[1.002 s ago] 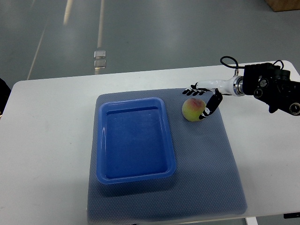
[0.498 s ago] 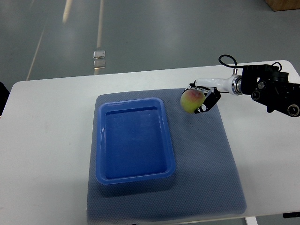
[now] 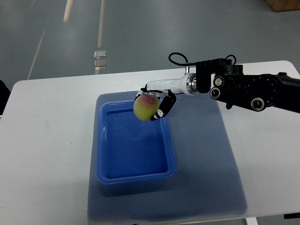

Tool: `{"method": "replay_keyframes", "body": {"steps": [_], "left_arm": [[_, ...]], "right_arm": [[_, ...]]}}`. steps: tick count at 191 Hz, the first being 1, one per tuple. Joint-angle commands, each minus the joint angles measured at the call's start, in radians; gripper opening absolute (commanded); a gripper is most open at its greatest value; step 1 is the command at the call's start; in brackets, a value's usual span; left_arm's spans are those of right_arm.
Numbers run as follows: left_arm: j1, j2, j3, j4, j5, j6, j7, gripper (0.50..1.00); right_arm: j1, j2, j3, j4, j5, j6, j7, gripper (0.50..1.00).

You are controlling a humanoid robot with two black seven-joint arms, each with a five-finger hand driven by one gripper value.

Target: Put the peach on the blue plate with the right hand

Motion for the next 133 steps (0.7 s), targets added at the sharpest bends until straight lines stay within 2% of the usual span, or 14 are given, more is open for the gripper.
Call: {"method": "replay_keyframes", "body": {"steps": [1,36,37,44,45,46,47,56,57,66,104,121,131,133], "left_arm": [[0.0,0.0,0.0,-0.001,0.0,0.0,0.0,1.0],[0.0,0.0,0.003,-0.002,0.0,0.0,0.0,1.0],[0.001,0.0,0.003,-0.002,0.0,0.0,0.0,1.0],[0.0,0.0,0.003,-0.002,0.0,0.0,0.0,1.0],[0.001,0.0,0.001,-0.002,0.0,0.0,0.0,1.0],[0.001,0.0,0.001,-0.002,0.0,0.0,0.0,1.0],[0.001,0.0,0.001,-0.002,0.0,0.0,0.0,1.0],[0.001,0.0,0.001,-0.002,0.0,0.0,0.0,1.0],[0.001,0.0,0.001,-0.002,0.0,0.0,0.0,1.0],[0.001,0.0,0.001,-0.001,0.0,0.0,0.0,1.0],[0.0,0.0,0.001,-0.001,0.0,0.0,0.0,1.0],[0.0,0.0,0.001,-0.001,0.0,0.0,0.0,1.0],[0.0,0.0,0.001,-0.001,0.0,0.0,0.0,1.0],[0.0,0.0,0.001,-0.001,0.0,0.0,0.0,1.0]], "right_arm": [[-0.022,0.066,-0.028,-0.033,-0.003,-0.029,0.002,0.5],[-0.045,0.115,-0.036,-0.064,-0.008,-0.031,0.003,0.529],[-0.056,0.126,-0.034,-0.073,-0.008,-0.031,0.003,0.559],[-0.061,0.129,-0.034,-0.078,-0.008,-0.031,0.007,0.641],[-0.064,0.13,-0.034,-0.079,-0.008,-0.031,0.007,0.68],[-0.064,0.13,-0.034,-0.079,-0.008,-0.031,0.007,0.68],[-0.065,0.133,-0.034,-0.079,-0.008,-0.031,0.008,0.729],[-0.065,0.133,-0.034,-0.079,-0.008,-0.031,0.008,0.729],[-0.073,0.136,-0.033,-0.079,-0.008,-0.026,0.014,0.855],[-0.076,0.136,-0.027,-0.079,-0.008,-0.024,0.019,0.932],[-0.07,0.12,-0.014,-0.078,0.006,-0.021,0.019,0.934],[-0.039,0.046,0.071,-0.075,0.014,-0.005,0.02,0.934],[-0.039,0.046,0.071,-0.075,0.014,-0.005,0.02,0.934],[-0.036,0.015,0.13,-0.075,0.021,0.017,0.022,0.934]]}}
